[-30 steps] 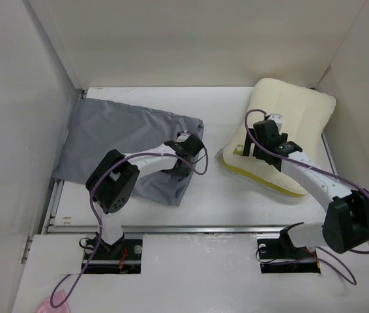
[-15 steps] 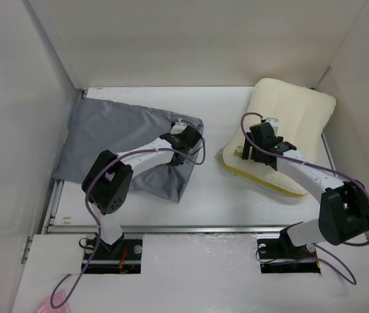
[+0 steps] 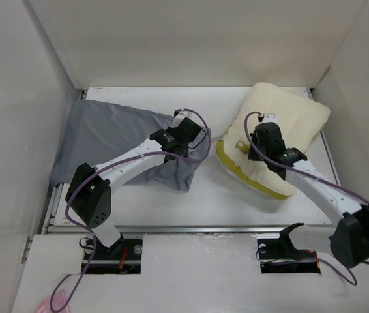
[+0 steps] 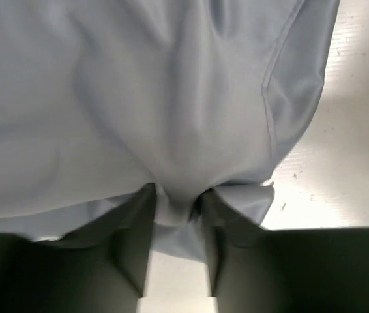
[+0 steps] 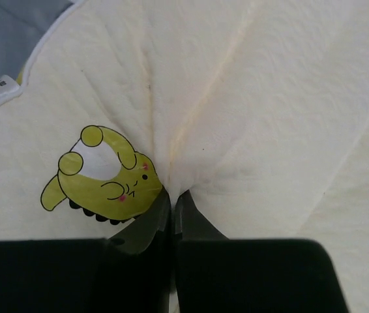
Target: Put the pillow into the pillowcase
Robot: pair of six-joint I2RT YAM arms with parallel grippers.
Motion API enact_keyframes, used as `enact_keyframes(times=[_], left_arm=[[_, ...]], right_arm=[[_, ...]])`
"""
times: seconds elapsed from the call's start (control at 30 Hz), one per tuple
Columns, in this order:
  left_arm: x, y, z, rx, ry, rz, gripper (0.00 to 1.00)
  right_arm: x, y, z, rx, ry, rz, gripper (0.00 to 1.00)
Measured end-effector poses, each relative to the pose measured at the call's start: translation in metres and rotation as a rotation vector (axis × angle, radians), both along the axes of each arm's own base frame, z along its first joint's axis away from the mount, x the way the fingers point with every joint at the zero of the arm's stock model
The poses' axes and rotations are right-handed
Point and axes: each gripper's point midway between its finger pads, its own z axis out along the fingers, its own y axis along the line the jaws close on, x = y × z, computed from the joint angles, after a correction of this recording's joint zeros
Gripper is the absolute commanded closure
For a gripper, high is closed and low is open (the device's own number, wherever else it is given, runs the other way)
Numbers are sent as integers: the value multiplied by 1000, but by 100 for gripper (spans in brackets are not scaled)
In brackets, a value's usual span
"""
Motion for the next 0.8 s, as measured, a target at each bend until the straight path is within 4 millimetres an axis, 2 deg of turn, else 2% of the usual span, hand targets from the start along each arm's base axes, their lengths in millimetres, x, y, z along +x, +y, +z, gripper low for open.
enact_keyframes(times=[0.03,0.17,0.23,0.33,0.43,0.47,0.5,0.53,0.63,0.67,0.77,0.8], left_arm=[[-1,-1,0,-2,4,-5,62],[-2,-2,-3,-2,16,-12,65],[-3,0,-7,11,28,-7,65],[-3,0,-17,31,47,-2,71],[-2,-1,-30,57,71,-3,68],[-1,-2,-34,64,81,-4,57],[-1,-3,-39,69,91,-7,57],[-2,-4,-42,70,102,-13,42],[-4,-9,-45,68,120,-52,26],[-4,-12,-43,56,119,-68,17],[-5,-24,-39,21,116,-129,12],[-6,-28,-38,10,115,-155,4]], right_arm=[[-4,3,10,23,-26,19,100],[-10,6,35,63,-94,43,100],[-11,4,35,58,-92,40,100],[-15,1,27,41,-67,33,100],[-19,-2,18,25,-42,27,100],[-21,-3,16,20,-33,25,100],[-22,-4,14,18,-29,25,100],[-23,-5,13,15,-24,24,100],[-23,-5,13,13,-24,21,100],[-23,-5,13,13,-25,21,100],[-25,-7,14,13,-32,18,100],[-27,-8,13,12,-31,17,100]])
